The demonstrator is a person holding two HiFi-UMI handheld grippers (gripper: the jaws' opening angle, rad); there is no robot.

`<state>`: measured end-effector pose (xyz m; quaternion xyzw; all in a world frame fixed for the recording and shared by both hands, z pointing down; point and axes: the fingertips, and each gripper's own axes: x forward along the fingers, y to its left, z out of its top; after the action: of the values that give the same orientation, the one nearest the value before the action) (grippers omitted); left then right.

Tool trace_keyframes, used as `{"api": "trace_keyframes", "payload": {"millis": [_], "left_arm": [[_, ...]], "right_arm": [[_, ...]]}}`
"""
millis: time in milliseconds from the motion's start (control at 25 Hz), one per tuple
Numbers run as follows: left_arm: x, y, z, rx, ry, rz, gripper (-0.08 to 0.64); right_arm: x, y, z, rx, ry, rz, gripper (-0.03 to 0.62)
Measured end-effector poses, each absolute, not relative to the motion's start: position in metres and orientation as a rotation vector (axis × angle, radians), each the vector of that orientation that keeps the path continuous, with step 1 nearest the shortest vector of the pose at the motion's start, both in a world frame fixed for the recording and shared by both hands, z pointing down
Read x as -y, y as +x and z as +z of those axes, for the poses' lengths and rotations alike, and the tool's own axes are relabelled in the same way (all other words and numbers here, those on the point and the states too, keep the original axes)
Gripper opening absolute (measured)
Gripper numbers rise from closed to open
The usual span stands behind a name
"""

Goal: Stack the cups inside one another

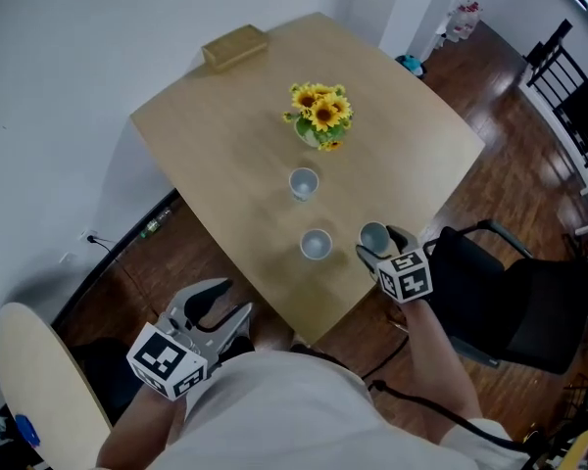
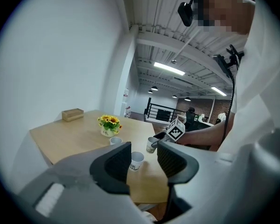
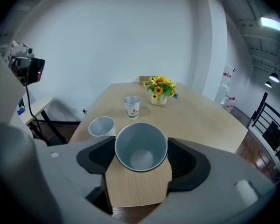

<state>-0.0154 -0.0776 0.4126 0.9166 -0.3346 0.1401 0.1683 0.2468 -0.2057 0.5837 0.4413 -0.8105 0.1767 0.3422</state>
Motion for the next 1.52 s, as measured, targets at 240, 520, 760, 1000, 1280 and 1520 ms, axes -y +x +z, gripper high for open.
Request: {"api": "trace_keyframes", "payload": {"millis": [240,520,760,1000,1280,1520], "left_arm": [[0.087,-0.027,0.408,0.880,2.656,0.359,0.186],[0.090,-0.046,0.407,0.837,2.689,0.315,0.186],[0.090,-0.074,0.410,0.850,2.689,0.305,0.186],[0.087,-0.104,0.413,0.874,2.667,0.316,0.186],[0.086,-0.129,0.415,0.885,2.651,0.352,0.186],[0.087,-0.138,0.416,0.852,2.654,0.366,0.186]], "right_arm": [[0.194,0.230,0.531,2.146,1.189,0.467,0.356],[0.187,0.186,0.489,2.206,1.168,0.426,0.354],[0.186,0.147,0.500,2.207,1.134,0.412,0.354],[0.190,0.125,0.525,2.191,1.130,0.417,0.356],[0.191,0.120,0.561,2.168,1.155,0.470,0.360],[0.187,0.113,0.555,2.175,1.195,0.498,0.377]]}}
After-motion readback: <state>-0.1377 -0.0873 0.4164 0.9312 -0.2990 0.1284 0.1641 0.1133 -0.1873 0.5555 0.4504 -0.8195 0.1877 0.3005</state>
